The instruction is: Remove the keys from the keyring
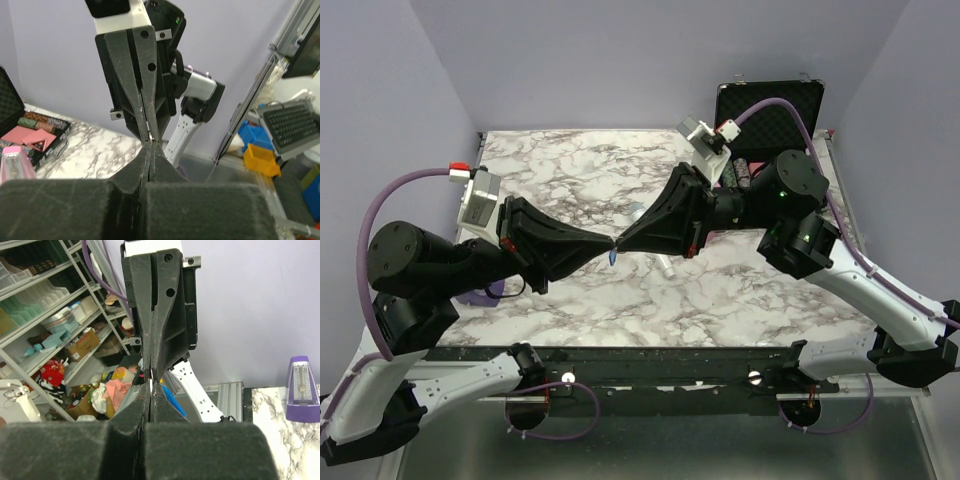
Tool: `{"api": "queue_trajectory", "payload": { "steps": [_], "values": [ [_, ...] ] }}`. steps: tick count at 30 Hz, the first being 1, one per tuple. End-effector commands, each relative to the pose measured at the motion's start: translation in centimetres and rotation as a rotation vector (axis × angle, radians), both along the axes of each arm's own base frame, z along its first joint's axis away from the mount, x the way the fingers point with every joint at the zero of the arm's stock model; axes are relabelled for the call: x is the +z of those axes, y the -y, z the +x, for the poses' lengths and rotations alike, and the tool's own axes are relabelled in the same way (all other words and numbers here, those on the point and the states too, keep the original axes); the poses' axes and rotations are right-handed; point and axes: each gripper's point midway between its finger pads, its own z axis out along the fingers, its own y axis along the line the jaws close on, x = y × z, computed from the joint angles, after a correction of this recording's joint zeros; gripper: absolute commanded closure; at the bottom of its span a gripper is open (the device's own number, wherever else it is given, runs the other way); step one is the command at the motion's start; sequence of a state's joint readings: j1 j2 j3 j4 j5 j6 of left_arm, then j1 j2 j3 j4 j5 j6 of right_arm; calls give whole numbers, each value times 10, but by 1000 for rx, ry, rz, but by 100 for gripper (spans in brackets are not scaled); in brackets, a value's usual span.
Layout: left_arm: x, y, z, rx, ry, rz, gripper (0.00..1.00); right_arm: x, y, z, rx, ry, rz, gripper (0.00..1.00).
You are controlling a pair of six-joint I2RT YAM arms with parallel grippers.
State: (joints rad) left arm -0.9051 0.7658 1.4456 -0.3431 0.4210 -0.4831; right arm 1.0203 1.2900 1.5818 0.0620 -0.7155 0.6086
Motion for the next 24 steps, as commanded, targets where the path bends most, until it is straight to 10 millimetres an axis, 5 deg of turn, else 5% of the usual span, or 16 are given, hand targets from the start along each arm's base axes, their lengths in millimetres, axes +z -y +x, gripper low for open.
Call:
{"api": "queue_trajectory", "payload": {
  "steps": [1,11,24],
  "values": [
    [-30,12,-15,-125,33,175,100,-27,-9,6,-5,-45,-101,99],
    [-48,20,-20,-207,35,298,100,-36,-8,1,22,-52,-148,99],
    [-46,26,-17,-213,17,303,100,-41,-6,-2,32,-58,-166,99]
  ]
}}
